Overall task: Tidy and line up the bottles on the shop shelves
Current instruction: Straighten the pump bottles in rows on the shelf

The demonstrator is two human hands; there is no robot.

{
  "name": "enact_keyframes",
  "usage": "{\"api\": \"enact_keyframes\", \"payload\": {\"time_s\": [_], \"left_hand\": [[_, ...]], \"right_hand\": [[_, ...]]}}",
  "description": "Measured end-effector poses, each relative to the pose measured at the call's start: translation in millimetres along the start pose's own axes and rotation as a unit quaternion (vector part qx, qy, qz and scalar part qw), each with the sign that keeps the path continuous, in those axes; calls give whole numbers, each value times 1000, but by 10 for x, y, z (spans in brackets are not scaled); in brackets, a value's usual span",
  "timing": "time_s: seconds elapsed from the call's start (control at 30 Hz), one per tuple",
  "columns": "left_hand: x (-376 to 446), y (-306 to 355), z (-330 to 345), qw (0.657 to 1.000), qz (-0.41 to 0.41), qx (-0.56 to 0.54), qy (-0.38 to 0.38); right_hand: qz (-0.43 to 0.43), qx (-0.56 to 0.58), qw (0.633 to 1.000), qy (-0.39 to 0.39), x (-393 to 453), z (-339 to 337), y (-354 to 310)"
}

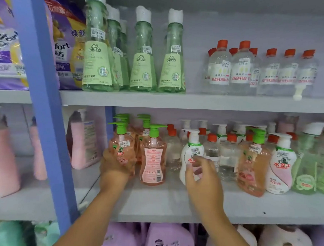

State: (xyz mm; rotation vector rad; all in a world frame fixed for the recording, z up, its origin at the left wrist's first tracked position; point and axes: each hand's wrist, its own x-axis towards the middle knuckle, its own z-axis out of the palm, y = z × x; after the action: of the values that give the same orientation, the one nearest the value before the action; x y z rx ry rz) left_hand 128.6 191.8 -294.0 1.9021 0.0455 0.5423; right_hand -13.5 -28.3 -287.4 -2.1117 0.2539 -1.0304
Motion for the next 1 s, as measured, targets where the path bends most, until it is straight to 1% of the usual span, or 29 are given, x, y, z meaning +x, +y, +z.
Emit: {"api": "enact_keyframes", "payload": {"time_s": [0.07, 0.1, 0.13, 0.17, 0.23, 0.3, 0.37, 0.43, 0.47, 0.53, 0.6, 0.63, 0.73, 0.8, 0.83, 0.9, 0.93, 1.0], "left_hand": [[37, -76, 51, 1000, 4, -8, 9], [38, -105, 80, 1000, 2, -13, 16], [36, -119, 104, 1000, -3, -16, 16], [35, -124, 130, 1000, -7, -17, 12], [19, -112, 161, 999, -6, -33, -8], [-46, -96, 181, 998, 18, -63, -25], [-120, -91, 184, 994, 56, -82, -34], [-178, -42, 157, 994, 69, -75, -28], [-190, -34, 140, 995, 67, -69, -19], [-182, -43, 117, 996, 72, -51, -14], [-169, -102, 113, 997, 62, -49, -11], [-158, -120, 114, 996, 62, -65, -12], [-164, -111, 72, 994, 43, -103, -11], [-122, -150, 45, 991, 18, -135, -16], [-107, -186, 31, 990, 10, -140, -28], [-84, -243, -8, 992, 6, -112, -53], [-72, -249, -28, 994, 10, -89, -60], [-52, -225, -55, 995, 12, -81, -65]], "right_hand": [[12, -45, 991, 124, 135, -397, 294], [39, -70, 983, 167, 221, -584, 437], [76, -89, 976, 186, 316, -736, 566], [113, -88, 973, 181, 402, -848, 662], [178, -35, 973, 140, 529, -958, 774], [202, 18, 973, 110, 600, -1009, 842], [191, -23, 977, 87, 593, -1034, 848], [188, -59, 977, 76, 490, -1003, 817], [182, -45, 980, 64, 413, -949, 782], [178, 38, 983, 20, 210, -810, 645], [171, 136, 975, -35, 14, -608, 485], [161, 169, 970, -64, -77, -505, 397], [116, 196, 962, -151, -294, -160, 154], [79, 220, 954, -187, -363, 35, 0], [63, 227, 951, -199, -371, 123, -56], [47, 213, 953, -208, -363, 275, -150], [45, 194, 959, -200, -353, 345, -187], [48, 118, 979, -158, -313, 459, -264]]}}
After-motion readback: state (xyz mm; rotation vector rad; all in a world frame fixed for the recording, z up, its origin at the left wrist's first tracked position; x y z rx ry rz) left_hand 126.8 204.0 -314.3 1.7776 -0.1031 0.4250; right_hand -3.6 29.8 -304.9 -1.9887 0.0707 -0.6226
